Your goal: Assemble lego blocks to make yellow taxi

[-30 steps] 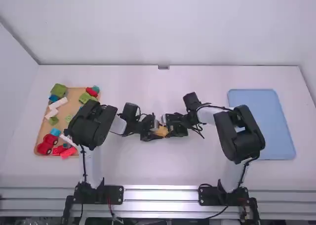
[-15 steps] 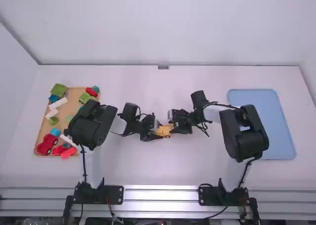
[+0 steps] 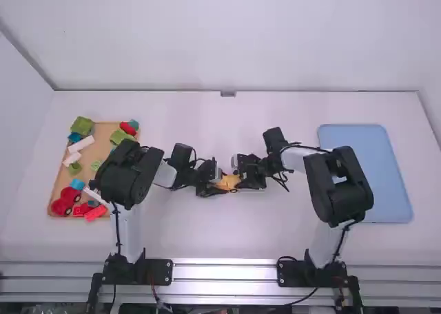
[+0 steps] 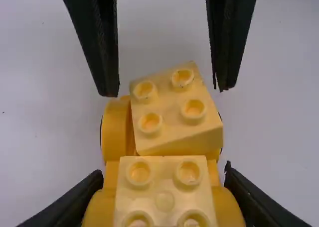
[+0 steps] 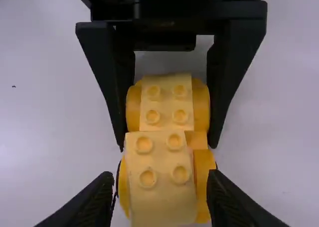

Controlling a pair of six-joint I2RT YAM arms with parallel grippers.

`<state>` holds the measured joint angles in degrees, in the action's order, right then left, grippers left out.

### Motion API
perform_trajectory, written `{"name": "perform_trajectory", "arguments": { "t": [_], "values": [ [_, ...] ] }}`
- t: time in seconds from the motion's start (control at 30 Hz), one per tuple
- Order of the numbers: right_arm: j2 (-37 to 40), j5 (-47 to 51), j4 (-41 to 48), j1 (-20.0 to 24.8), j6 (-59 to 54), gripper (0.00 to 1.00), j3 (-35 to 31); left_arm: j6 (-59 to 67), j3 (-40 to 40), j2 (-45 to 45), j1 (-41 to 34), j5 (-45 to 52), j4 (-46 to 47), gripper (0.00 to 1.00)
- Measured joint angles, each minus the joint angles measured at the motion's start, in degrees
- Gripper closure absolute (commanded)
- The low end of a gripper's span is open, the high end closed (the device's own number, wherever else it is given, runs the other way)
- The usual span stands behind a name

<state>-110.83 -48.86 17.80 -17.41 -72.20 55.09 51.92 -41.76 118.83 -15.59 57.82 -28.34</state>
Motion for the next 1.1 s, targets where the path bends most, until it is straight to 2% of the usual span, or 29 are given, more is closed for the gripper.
{"name": "perform_trajectory", "arguments": {
  "t": [0.17, 0.3, 0.57, 0.77, 1.1],
  "values": [
    [0.0, 0.5, -0.4, -0.8, 0.0, 0.47, 0.0, 0.0, 0.0, 0.0, 0.0, 0.0, 0.0, 0.53],
    [0.0, 1.1, -2.2, -1.6, 1.2, 0.55, 0.0, 0.0, 0.0, 0.0, 0.0, 0.0, 0.0, 0.53],
    [0.0, 1.3, -2.5, -1.0, 1.8, 0.59, 0.0, 0.0, 0.0, 0.0, 0.0, 0.0, 0.0, 0.54],
    [0.0, 1.4, -2.4, -1.2, 1.7, 0.68, 0.0, 0.0, 0.0, 0.0, 0.0, 0.0, 0.0, 0.54],
    [0.0, 1.9, -3.5, -1.5, 1.7, 0.67, 0.0, 0.0, 0.0, 0.0, 0.0, 0.0, 0.0, 0.54]
  ]
}}
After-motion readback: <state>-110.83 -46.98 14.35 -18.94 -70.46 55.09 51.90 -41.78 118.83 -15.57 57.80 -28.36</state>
